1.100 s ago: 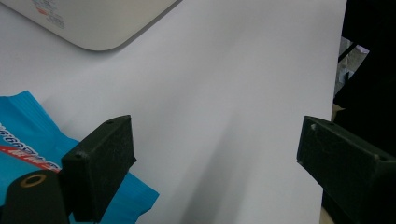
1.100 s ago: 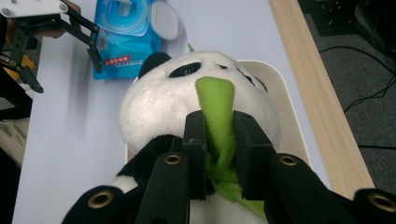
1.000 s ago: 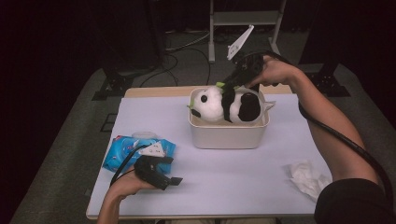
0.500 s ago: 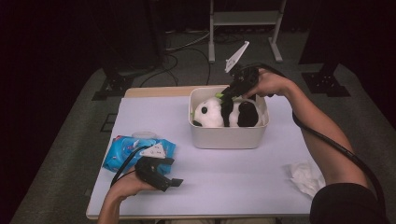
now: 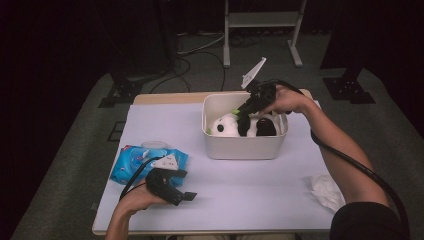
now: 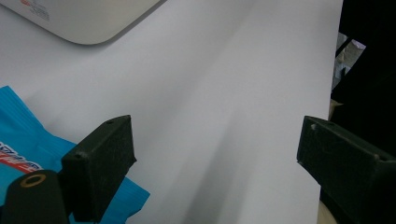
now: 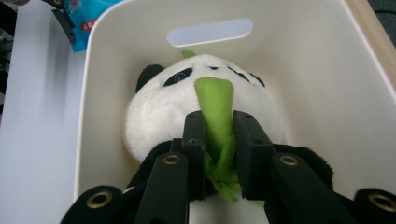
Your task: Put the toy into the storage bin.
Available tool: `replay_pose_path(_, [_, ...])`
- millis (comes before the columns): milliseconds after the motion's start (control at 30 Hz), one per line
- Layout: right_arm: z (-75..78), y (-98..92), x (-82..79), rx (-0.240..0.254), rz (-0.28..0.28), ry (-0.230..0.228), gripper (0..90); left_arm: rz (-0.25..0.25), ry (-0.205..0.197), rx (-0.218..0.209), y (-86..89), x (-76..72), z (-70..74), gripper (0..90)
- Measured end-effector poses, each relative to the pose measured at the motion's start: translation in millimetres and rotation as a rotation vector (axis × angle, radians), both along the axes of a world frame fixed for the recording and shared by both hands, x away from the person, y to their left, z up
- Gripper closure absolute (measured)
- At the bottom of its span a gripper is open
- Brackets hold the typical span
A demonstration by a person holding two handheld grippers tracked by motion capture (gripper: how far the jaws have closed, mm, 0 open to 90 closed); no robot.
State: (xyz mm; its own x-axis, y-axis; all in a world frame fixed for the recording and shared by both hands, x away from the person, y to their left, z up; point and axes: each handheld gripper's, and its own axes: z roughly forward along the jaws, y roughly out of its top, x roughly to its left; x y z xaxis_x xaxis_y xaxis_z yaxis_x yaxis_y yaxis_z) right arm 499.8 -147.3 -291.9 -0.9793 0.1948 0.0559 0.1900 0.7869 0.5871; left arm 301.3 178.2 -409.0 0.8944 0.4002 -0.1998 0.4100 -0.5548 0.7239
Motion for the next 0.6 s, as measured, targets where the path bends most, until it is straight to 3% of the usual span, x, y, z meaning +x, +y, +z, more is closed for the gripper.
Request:
replay_pose_path(267, [-13.3, -4.1, -1.8, 0.009, -0.027, 0.019, 73.6, -0.005, 0.006, 0.001, -1.5, 0.1, -1.9, 10.6])
replay_pose_path(600, [-20.2, -11.2, -4.0, -0.019, -0.044, 0.035, 69.3, -0.009, 0.009, 0.007, -3.1, 0.6, -3.6, 10.6])
